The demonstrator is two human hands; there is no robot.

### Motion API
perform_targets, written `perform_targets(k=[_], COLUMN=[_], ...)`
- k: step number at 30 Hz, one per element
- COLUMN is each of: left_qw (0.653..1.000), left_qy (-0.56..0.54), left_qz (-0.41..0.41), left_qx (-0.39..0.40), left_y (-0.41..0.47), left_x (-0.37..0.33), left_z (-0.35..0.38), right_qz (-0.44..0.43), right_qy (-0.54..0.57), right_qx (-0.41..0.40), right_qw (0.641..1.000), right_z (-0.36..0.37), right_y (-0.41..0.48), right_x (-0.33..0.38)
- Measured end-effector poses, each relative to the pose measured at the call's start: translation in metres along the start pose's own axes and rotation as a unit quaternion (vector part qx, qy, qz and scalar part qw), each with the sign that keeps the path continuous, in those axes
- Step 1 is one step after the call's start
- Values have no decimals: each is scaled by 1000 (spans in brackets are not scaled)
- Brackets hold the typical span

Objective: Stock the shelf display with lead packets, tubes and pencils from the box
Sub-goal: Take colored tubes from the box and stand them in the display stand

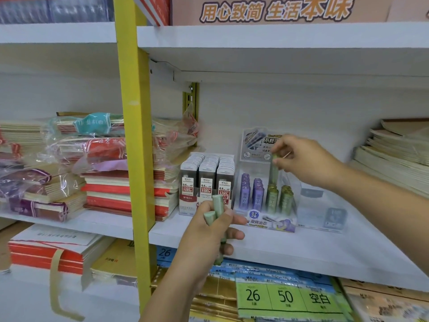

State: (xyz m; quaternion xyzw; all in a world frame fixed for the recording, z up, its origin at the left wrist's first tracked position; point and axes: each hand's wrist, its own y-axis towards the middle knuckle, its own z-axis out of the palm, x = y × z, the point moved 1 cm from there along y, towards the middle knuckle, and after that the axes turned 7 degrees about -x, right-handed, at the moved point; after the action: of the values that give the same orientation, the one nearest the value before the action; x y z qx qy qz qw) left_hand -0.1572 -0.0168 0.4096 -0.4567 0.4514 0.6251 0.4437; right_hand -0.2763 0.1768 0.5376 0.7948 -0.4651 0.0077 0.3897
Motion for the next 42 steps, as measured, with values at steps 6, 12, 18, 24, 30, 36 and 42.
perform_targets(k=[6, 12, 18, 24, 30, 36, 42], left_qw=[1000, 1000, 1000, 1000, 1000, 999, 997], left_qy=[-24, -2, -8, -5, 9, 12, 28], left_qz=[15, 18, 18, 18, 21, 36, 48], left_qx=[-12, -20, -15, -4, -3, 11, 49], left_y=[-1, 0, -1, -3, -5, -9, -12], left_x=[0, 2, -1, -2, -5, -9, -11], left_z=[-1, -1, -1, -1, -1, 3, 8], right_qz=[22, 8, 20, -4, -36, -62, -6], right_qy=[0, -31, -18, -78, -158, 75, 270], right_qx=[75, 90, 109, 156, 201, 41, 144], right_qw=[997, 995, 994, 985, 966, 994, 952], right_z=[16, 20, 16, 20, 16, 10, 21], right_y=[2, 7, 9, 9, 7, -43, -83], right_x=[-5, -6, -8, -10, -7, 25, 50])
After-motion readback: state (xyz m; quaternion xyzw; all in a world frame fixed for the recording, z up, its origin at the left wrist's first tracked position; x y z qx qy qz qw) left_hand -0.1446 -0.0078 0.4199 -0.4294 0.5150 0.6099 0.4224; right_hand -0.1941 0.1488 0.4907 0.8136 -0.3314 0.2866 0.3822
